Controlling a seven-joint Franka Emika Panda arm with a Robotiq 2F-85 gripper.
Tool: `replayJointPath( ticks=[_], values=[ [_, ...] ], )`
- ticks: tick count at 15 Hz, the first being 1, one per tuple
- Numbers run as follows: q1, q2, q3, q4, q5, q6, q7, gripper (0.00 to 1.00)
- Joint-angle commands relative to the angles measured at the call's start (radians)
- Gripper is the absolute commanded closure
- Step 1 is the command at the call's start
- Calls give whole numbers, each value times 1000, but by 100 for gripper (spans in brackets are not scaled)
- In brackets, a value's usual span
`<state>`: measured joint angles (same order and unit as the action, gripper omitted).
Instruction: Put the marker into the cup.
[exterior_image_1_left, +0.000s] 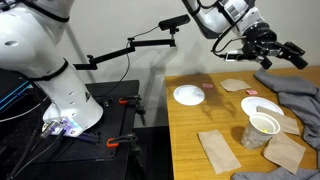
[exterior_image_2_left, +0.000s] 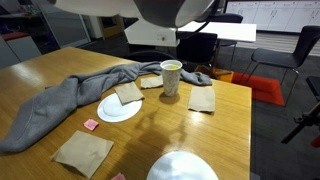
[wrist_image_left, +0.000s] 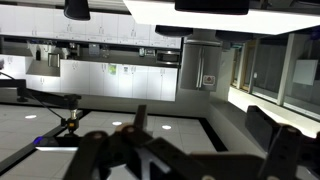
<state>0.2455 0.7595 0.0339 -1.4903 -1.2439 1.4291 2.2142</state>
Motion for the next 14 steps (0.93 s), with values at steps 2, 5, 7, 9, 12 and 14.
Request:
replayJointPath(
  ticks=[2,5,7,9,12,14],
  values=[
    [-3,-145,29,-93,28,-36,-45,0],
    [-4,-195,42,-120,36,-33,-52,0],
    [-7,-221,53,-141,33,-12,-56,0],
    [-2,-173,48,-91,16,-23,-36,0],
    [-1,-190,60,-112,17,-22,-36,0],
    [-1,-191,60,-117,17,-21,-36,0]
  ],
)
